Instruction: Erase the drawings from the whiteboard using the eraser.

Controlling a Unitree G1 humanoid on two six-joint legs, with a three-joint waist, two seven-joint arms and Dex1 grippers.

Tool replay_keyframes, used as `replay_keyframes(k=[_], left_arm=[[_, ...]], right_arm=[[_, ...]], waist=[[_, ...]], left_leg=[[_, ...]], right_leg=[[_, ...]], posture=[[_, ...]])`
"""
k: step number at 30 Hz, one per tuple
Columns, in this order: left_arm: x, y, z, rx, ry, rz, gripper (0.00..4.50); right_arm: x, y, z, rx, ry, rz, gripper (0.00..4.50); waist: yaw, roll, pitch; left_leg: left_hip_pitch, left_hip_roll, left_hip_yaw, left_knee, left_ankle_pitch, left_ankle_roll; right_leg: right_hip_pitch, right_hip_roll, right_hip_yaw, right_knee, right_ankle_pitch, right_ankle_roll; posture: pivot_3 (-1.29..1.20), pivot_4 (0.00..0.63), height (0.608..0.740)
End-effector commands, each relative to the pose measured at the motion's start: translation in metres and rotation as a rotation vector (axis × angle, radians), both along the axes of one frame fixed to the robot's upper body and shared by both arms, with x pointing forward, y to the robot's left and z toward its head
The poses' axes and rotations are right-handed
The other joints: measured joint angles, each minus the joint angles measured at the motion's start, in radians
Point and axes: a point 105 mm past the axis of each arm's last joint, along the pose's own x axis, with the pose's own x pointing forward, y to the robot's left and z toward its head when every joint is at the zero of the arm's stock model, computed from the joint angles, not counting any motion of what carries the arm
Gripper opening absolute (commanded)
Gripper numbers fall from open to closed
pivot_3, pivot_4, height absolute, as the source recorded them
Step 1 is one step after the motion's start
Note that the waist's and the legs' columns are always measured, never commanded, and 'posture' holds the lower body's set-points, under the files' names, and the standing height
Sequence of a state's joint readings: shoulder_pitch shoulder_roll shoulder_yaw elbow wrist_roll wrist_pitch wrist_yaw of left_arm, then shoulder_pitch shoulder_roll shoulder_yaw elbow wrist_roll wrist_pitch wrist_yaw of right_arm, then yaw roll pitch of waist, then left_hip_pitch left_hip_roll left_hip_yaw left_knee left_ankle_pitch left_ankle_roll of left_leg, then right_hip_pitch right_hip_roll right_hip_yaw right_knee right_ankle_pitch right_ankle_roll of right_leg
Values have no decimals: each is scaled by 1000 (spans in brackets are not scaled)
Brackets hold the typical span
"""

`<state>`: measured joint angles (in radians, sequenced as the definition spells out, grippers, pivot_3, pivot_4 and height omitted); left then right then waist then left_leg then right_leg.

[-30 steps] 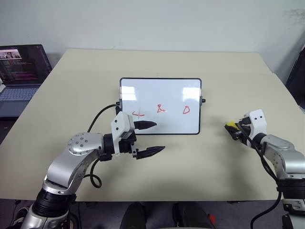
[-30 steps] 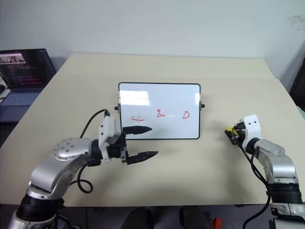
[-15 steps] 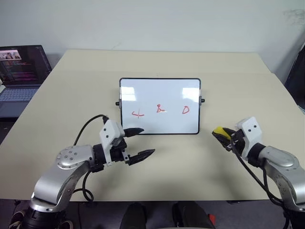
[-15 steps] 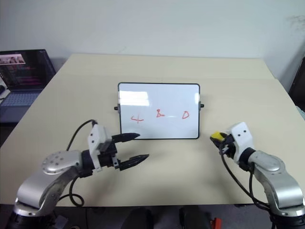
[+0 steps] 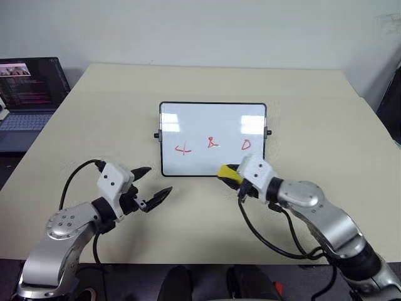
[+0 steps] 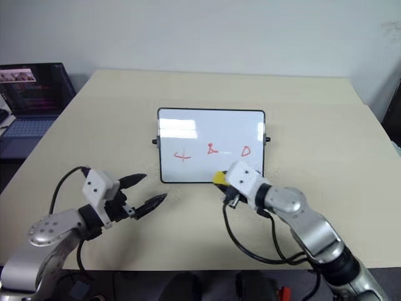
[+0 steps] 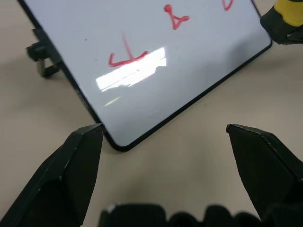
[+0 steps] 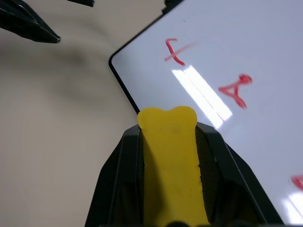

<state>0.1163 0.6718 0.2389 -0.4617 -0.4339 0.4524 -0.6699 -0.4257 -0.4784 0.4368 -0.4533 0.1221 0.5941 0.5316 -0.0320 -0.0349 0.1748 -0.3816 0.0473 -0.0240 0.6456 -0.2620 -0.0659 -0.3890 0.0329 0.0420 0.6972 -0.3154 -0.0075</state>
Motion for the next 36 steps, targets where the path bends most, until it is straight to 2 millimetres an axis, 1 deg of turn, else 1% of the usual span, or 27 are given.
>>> replay_keyframes(k=[1, 4, 7, 8, 10, 13, 16, 18, 19, 22, 26, 28, 31, 33, 35, 36], left_arm=[[4, 9, 15, 45, -65, 36, 4500], [8, 7, 16, 54, -77, 26, 4500], [8, 3, 17, 36, -78, 17, 4500], [8, 4, 18, 37, -77, 19, 4500], [8, 6, 18, 48, -75, 24, 4500], [10, 12, 18, 69, -82, 58, 4500], [9, 11, 18, 69, -83, 53, 4500], [10, 11, 18, 73, -83, 50, 4500], [11, 9, 19, 68, -87, 46, 4500], [14, 5, 19, 61, -92, 30, 4500], [17, 3, 19, 57, -94, 25, 4500], [17, 2, 18, 57, -93, 19, 4500], [18, 3, 18, 60, -92, 19, 4500], [17, 4, 17, 61, -88, 17, 4500], [16, 4, 16, 63, -83, 16, 4500], [15, 5, 16, 64, -81, 16, 4500]], right_arm=[[11, 37, 18, -9, -99, 123, 1122], [31, 59, 26, -26, -138, 137, 1122], [43, 68, 28, -37, -145, 130, 1122], [48, 72, 32, -33, -152, 121, 1122], [57, 76, 40, -18, -177, 90, 1122], [74, 75, 49, -19, -236, 28, 1122], [86, 75, 53, -26, -280, -23, 1121], [89, 76, 51, -37, -289, -28, 1121], [88, 77, 45, -62, -278, -10, 1121], [79, 81, 23, -138, -210, 67, 1121], [70, 84, 10, -189, -157, 129, 1120], [71, 85, 10, -195, -171, 124, 1120], [86, 82, 25, -180, -271, 37, 1120], [91, 83, 31, -161, -300, 13, 1120], [91, 85, 29, -168, -292, 24, 1120], [88, 86, 22, -189, -267, 52, 1120]], waist=[[-7, 0, 0], [-8, 0, 0], [2, 0, 0], [3, 0, 0], [2, 0, 0], [0, 0, 0], [0, 0, 0], [0, 0, 0], [0, 0, 0], [0, 0, 0], [0, 0, 0], [0, 0, 0], [-1, 0, 0], [-1, 0, 0], [-1, 0, 0], [-1, 0, 0]], left_leg=[[1, 0, 0, 0, 0, 0], [1, 0, 0, 0, 0, 0], [0, 0, 0, 0, 0, 0], [-1, 0, 0, 0, 0, 0], [-2, -1, 0, 0, 0, 0], [-2, 0, 0, 0, 0, 0], [-1, 0, 0, 0, 0, 0], [-1, 0, 0, 0, 0, 0], [-1, 0, 0, 0, 0, 0], [-2, 0, 0, 0, 0, 0], [-2, 0, 0, 0, 0, 0], [-2, 0, 0, 0, 0, 0], [-1, 0, 0, 0, 0, 0], [-1, 0, 0, 0, 0, 0], [-1, 0, 0, 0, 0, 0], [-1, 0, 0, 0, 0, 0]], right_leg=[[0, 0, 0, 0, 1, -2], [0, 1, -1, 1, 2, -3], [0, 0, -1, 0, 2, -3], [0, -1, -1, -1, 2, -3], [-1, -2, -1, -1, 2, -3], [-1, -3, -1, -1, 2, -3], [-1, -2, -2, 0, 2, -3], [-1, -2, -1, 1, 2, -3], [-1, -2, -1, 0, 2, -3], [-1, -2, -1, 0, 2, -3], [-1, -2, -1, 0, 2, -3], [-1, -2, -1, 0, 2, -3], [-1, -2, -1, 0, 2, -3], [-1, -2, -1, 1, 2, -3], [-1, -2, -1, 1, 2, -3], [-1, -2, -1, 1, 2, -3]], posture=[[0, 150, 740], [0, 150, 740], [0, 150, 740], [0, 150, 740], [0, 150, 740], [0, 150, 740], [0, 150, 740], [0, 150, 740], [0, 150, 740], [0, 150, 740], [0, 150, 740], [0, 150, 740], [0, 150, 740], [0, 150, 740], [0, 150, 740], [0, 150, 740]])
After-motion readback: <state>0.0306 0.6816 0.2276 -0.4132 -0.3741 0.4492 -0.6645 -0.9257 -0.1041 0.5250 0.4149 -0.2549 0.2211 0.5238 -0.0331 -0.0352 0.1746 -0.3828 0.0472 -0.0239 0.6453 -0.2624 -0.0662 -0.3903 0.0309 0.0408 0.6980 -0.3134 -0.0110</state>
